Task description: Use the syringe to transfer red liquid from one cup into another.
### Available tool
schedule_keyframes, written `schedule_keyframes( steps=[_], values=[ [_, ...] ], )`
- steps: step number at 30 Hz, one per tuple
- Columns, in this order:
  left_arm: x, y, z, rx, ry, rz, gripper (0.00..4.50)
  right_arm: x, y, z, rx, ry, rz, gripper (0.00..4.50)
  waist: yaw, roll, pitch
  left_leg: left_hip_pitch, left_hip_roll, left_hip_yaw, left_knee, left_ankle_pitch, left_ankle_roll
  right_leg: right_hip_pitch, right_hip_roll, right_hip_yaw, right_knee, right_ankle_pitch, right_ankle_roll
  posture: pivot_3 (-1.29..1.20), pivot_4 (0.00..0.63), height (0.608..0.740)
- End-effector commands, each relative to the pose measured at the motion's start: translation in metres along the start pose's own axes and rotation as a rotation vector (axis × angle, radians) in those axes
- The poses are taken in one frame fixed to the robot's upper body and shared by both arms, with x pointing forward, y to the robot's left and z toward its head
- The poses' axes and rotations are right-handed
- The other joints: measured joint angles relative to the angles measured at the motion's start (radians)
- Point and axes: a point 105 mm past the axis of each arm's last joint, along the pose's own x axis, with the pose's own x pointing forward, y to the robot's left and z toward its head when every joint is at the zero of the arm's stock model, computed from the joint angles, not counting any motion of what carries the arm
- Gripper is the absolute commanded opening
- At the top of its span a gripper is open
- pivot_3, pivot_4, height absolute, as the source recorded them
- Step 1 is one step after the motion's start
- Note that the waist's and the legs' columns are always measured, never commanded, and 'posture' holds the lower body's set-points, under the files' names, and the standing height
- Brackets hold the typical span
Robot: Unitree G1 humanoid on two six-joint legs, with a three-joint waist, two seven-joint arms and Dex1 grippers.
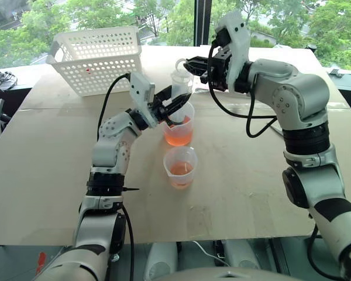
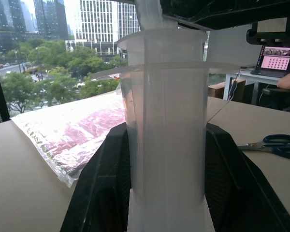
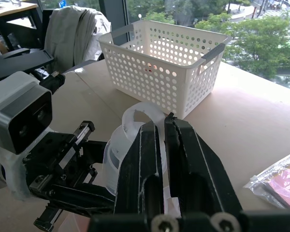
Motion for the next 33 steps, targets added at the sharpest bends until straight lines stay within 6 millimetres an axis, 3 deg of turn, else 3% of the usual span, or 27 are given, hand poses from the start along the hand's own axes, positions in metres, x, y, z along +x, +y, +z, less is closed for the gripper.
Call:
schedule_keyframes(
  steps=[1, 16, 23, 25, 29, 33],
  values=[
    [0.004, -0.019, -0.001, 0.008, 0.000, -0.085, 1.38, -0.010, -0.005, 0.048, -0.111, -0.149, -0.050, 0.04, 0.000, 0.000, 0.000, 0.000, 0.000, 0.000, 0.000, 0.000, 0.000, 0.000, 0.000, 0.000, 0.000, 0.000, 0.000, 0.00, 0.150, 0.740],
    [0.004, -0.020, 0.002, -0.006, -0.009, -0.078, 1.38, -0.011, -0.007, 0.056, -0.133, -0.158, -0.043, 0.04, 0.000, 0.000, 0.000, 0.000, 0.000, 0.000, 0.000, 0.000, 0.000, 0.000, 0.000, 0.000, 0.000, 0.000, 0.000, 0.00, 0.150, 0.740],
    [0.008, -0.017, 0.023, -0.006, -0.092, -0.059, 1.38, -0.014, 0.009, 0.041, -0.126, -0.124, 0.090, 0.04, 0.001, 0.000, 0.000, 0.000, 0.000, 0.000, 0.000, 0.000, 0.000, 0.000, 0.000, 0.000, -0.001, 0.000, 0.000, 0.00, 0.150, 0.740],
    [0.008, -0.016, 0.028, -0.002, -0.103, -0.056, 1.38, -0.015, 0.009, 0.038, -0.126, -0.119, 0.103, 1.27, 0.000, 0.000, 0.000, 0.000, 0.000, 0.000, 0.000, 0.000, 0.000, 0.000, 0.000, 0.000, -0.001, 0.000, 0.000, 0.00, 0.150, 0.740],
    [0.006, -0.011, 0.032, -0.001, -0.110, -0.033, 1.38, -0.024, 0.009, 0.034, -0.161, -0.135, 0.122, 2.97, 0.000, 0.000, 0.000, 0.000, 0.000, 0.000, 0.000, 0.000, 0.000, 0.000, 0.000, 0.000, 0.000, 0.000, 0.000, 0.00, 0.150, 0.740],
    [0.004, -0.004, 0.037, -0.010, -0.125, -0.003, 1.38, -0.041, 0.013, 0.029, -0.201, -0.158, 0.176, 2.97, 0.002, 0.000, 0.000, 0.000, 0.000, 0.000, 0.000, 0.000, 0.000, 0.000, 0.000, 0.000, -0.001, 0.000, 0.000, 0.00, 0.150, 0.740]
  ],
)
